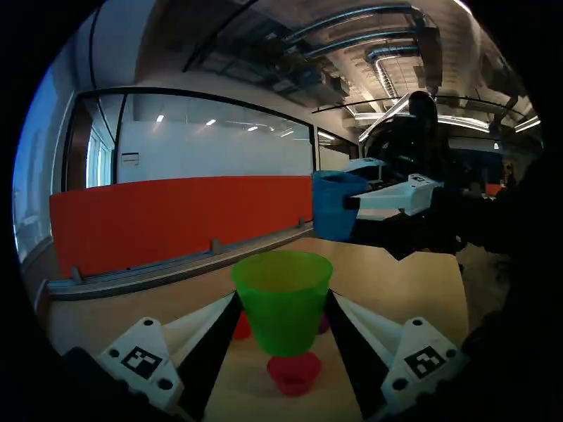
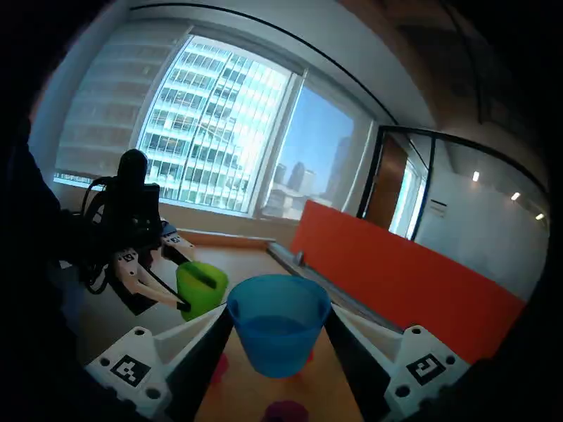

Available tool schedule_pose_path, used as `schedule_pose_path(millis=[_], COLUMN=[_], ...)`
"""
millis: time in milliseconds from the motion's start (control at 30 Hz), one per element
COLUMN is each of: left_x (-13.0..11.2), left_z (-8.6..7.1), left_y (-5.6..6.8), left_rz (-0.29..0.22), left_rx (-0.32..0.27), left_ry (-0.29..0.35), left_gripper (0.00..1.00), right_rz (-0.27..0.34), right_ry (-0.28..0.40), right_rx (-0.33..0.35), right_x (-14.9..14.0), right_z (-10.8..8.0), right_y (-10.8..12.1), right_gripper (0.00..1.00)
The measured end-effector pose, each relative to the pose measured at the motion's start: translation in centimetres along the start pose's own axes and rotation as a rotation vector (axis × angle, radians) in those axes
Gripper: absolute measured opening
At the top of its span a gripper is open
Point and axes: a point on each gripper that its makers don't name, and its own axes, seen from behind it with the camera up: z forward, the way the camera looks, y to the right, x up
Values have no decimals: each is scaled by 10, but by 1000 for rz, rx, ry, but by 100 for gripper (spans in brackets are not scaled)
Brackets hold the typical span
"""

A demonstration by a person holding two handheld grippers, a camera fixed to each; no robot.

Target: Pour water

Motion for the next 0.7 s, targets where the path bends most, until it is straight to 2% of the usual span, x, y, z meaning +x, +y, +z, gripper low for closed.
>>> schedule_pose_path(millis=[400, 700], left_x=[2, 4], left_z=[3, 8], left_y=[6, 3], left_rz=[15, 17], left_rx=[-14, -13], left_ry=[2, 4], left_gripper=[83, 83], right_rz=[-97, -172], right_ry=[15, 20], right_rx=[1, -4], right_x=[17, 28], right_z=[9, 18], right_y=[5, 12], right_gripper=[90, 90])
